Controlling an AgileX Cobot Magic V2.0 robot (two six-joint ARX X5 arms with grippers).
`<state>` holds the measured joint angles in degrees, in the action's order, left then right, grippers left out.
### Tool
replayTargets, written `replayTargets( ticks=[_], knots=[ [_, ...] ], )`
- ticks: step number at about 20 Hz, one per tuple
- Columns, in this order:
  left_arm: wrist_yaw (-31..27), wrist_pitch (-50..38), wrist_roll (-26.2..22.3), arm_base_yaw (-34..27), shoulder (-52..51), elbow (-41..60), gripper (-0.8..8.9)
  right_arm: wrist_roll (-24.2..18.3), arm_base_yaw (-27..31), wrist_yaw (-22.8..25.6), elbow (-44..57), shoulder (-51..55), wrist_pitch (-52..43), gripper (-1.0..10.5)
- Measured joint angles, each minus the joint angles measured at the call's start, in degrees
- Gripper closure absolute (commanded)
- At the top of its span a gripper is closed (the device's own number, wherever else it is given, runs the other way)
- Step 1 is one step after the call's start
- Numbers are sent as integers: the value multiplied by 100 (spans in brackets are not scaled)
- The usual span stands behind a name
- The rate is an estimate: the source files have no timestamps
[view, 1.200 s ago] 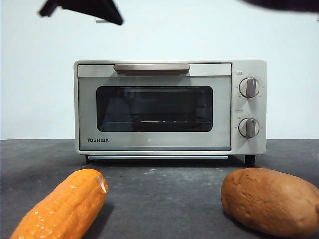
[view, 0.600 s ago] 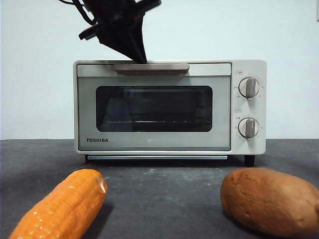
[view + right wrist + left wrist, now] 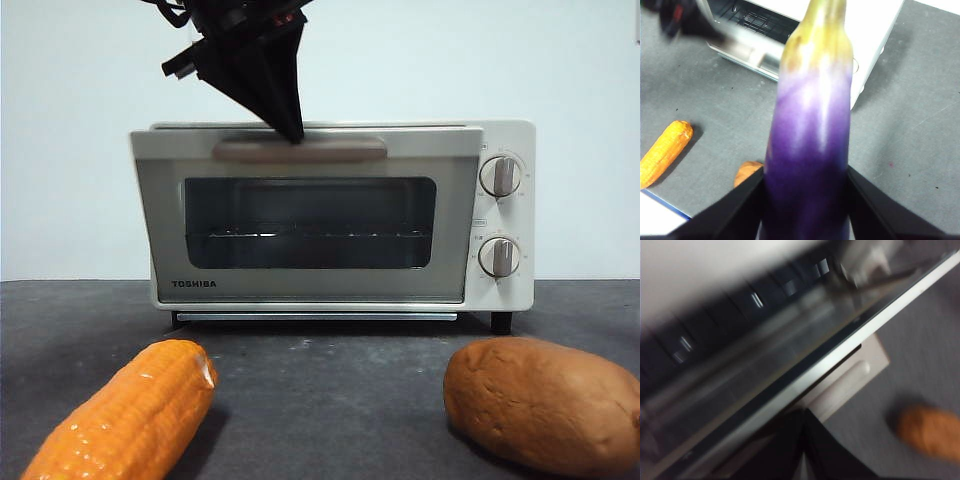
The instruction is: Take the eggplant from the table,put the eggplant in the oven
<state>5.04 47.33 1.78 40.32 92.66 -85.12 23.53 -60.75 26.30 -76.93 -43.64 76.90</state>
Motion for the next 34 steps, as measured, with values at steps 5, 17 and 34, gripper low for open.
replayTargets(
  ticks=[5, 17, 34],
  knots=[
    [-42, 1453, -42, 603, 131, -107, 808, -136, 0, -127, 2, 0, 0, 787],
    [-660, 894, 227, 374, -1941, 501, 808, -975, 0, -2006, 7, -636, -415, 787],
    [553, -1408, 651, -2531, -3832, 3866, 808, -2417, 306, -1585, 11, -3198, -3016, 791]
  ],
)
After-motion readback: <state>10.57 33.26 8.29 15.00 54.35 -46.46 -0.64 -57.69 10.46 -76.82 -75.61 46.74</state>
